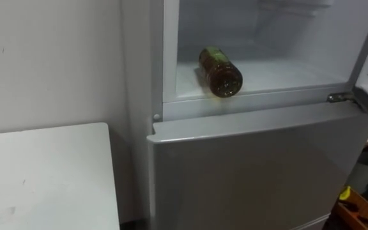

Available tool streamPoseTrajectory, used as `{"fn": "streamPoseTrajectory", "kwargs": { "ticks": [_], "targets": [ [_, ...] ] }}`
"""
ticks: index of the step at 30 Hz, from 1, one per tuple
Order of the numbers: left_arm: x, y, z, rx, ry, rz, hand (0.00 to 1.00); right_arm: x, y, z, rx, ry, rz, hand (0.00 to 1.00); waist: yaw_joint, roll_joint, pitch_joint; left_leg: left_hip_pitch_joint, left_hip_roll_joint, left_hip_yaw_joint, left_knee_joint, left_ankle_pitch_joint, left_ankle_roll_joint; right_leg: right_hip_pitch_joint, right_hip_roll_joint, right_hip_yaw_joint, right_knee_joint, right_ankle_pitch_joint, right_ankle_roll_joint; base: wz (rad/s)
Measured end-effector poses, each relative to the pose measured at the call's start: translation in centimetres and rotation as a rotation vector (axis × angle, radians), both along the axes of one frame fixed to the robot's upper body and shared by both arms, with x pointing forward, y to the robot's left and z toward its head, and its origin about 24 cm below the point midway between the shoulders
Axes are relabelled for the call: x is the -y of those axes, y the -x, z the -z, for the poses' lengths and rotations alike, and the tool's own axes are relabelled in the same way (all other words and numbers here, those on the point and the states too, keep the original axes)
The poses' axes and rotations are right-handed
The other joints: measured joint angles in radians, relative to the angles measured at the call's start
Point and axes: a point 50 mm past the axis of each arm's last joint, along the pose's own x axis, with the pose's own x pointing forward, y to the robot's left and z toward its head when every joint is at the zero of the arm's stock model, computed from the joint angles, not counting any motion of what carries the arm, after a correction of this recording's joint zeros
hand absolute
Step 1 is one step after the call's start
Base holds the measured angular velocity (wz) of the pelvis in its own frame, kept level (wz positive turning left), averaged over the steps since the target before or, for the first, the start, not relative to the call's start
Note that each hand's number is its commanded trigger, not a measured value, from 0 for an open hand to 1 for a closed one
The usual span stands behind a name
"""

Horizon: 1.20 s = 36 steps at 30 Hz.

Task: Put the bottle in the upper fridge

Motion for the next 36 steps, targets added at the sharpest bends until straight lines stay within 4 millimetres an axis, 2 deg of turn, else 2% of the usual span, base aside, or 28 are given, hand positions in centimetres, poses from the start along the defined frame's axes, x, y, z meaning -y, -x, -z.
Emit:
{"fn": "streamPoseTrajectory", "kwargs": {
  "ticks": [13,18,21,26,31,36],
  "targets": [
    [0.1,-0.1,0.0,0.005,0.021,0.009,0.00,-0.7,-0.7,0.4,-0.042,0.008,-0.066,0.00,0.020,-0.012,0.0010,0.003,0.001,0.003,0.009,0.000,0.000,0.001,0.002,0.012,0.004,0.000,0.000,-0.01],
    [-0.2,-0.1,-0.1,0.003,0.011,0.017,0.00,-1.6,-0.9,-0.7,-0.050,0.115,-0.099,0.00,0.025,-0.021,0.0025,0.003,0.004,-0.007,0.019,0.000,0.000,0.013,0.004,0.009,-0.001,0.001,-0.002,0.05],
    [-0.4,-0.5,-0.1,0.011,0.007,0.020,0.00,-2.3,-1.1,-1.2,-0.069,0.190,-0.123,0.00,0.032,-0.022,0.0061,0.002,0.005,-0.013,0.024,-0.001,0.000,0.016,0.004,0.004,-0.002,0.001,-0.002,0.07],
    [-0.6,-1.3,-0.1,0.025,0.001,0.038,0.00,-3.7,-2.1,-1.5,-0.063,0.216,-0.219,0.00,0.053,-0.015,0.0027,-0.002,0.006,-0.019,0.027,-0.002,-0.001,0.022,0.005,0.000,-0.001,0.002,-0.004,0.02],
    [-0.5,-1.6,-0.1,0.023,0.003,0.063,0.00,-5.4,-3.4,-1.5,-0.055,0.229,-0.334,0.00,0.058,-0.005,0.0022,-0.004,0.008,-0.020,0.027,-0.003,-0.002,0.021,0.005,-0.001,0.002,0.003,-0.005,0.00],
    [-0.5,-1.9,0.0,0.024,-0.018,0.068,0.00,-6.4,-4.0,-1.4,-0.088,0.275,-0.404,0.00,0.078,0.005,0.0023,-0.010,0.010,-0.020,0.026,-0.003,-0.003,0.018,0.007,-0.002,0.013,0.005,-0.008,0.00]
  ]
}}
